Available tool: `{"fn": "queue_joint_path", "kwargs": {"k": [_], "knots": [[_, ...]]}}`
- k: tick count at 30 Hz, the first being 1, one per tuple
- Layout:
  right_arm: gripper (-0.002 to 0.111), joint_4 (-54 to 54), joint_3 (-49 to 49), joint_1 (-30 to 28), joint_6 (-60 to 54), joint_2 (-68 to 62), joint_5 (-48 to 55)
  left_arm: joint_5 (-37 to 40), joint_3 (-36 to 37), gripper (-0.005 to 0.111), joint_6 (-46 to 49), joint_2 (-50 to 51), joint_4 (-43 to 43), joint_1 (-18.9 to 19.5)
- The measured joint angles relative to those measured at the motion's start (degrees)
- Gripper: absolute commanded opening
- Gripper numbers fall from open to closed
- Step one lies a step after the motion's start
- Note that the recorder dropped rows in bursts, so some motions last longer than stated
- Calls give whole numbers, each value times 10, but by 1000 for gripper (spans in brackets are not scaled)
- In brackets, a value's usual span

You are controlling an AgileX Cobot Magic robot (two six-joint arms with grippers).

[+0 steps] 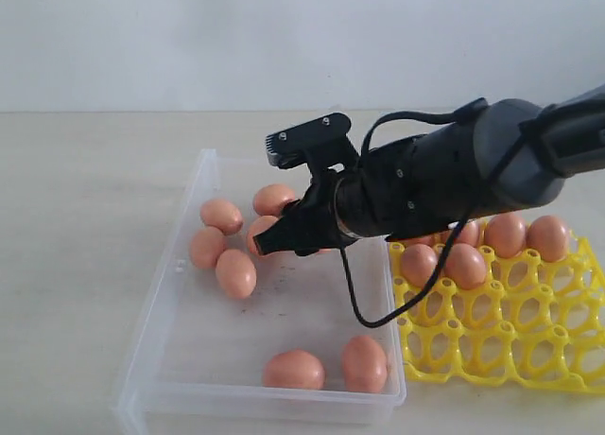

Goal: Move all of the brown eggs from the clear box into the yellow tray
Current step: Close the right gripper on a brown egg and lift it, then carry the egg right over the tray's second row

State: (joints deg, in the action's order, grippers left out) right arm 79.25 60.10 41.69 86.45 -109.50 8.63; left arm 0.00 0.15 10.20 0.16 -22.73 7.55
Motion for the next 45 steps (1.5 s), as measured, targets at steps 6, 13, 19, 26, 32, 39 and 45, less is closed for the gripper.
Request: {"fn": "queue_joint_path", "kwargs": {"k": [6, 13, 19, 26, 32, 39, 45], "knots": [[0, 183, -44, 14, 247, 54, 114, 0, 0, 4, 0, 0, 0, 0], [0, 200, -64, 56, 206, 69, 280, 0, 0, 4, 0, 0, 0, 0], [0, 202, -71, 66, -152, 69, 83, 0, 0, 4, 0, 0, 0, 0], [0, 205, -72, 98, -386, 59, 209, 0, 0, 4, 0, 0, 0, 0], [0, 205, -72, 142, -505, 14, 310, 0, 0, 4, 0, 0, 0, 0], [0, 205, -77, 96, 181, 22, 423, 0, 0, 4, 0, 0, 0, 0], [0, 204, -107, 92, 327, 29, 495, 0, 0, 4, 0, 0, 0, 0]]}}
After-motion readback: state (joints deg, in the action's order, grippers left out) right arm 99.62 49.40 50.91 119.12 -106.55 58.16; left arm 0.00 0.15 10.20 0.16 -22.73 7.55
